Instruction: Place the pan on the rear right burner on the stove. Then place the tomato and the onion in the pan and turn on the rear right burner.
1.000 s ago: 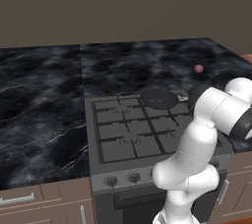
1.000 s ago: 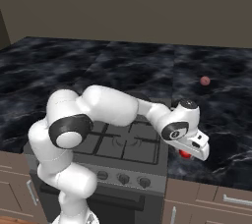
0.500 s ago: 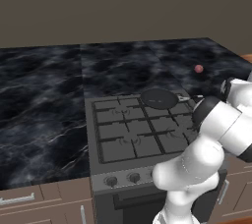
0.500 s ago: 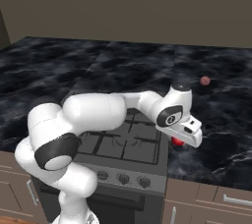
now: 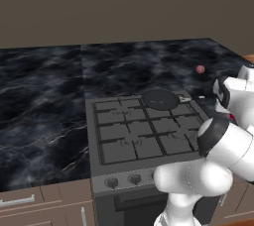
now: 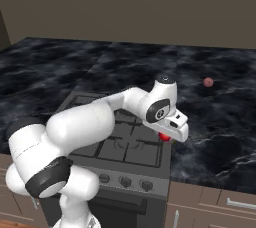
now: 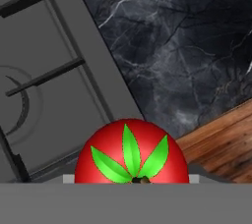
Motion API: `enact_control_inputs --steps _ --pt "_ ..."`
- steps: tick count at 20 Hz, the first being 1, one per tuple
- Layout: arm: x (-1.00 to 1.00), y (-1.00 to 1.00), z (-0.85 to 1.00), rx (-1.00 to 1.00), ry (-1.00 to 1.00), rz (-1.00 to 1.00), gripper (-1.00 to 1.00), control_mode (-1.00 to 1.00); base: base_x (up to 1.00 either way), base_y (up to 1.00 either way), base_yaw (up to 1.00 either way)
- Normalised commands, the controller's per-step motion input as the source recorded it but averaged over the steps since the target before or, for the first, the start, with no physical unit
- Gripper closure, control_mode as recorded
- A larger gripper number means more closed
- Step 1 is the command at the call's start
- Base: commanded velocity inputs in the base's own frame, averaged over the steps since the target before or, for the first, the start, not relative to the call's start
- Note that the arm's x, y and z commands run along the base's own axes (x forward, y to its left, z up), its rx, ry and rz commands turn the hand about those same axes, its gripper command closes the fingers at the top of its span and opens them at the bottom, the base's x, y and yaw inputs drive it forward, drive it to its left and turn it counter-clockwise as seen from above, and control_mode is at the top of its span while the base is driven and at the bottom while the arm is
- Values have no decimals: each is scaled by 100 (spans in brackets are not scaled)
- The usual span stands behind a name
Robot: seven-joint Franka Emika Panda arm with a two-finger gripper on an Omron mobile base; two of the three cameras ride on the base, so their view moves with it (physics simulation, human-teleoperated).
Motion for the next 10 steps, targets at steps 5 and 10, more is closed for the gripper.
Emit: enact_control_inputs --steps 5,10 --pt "16 54 7 0 -3 6 100 -100 0 0 0" --pt "36 33 20 0 -2 5 100 -100 0 0 0"
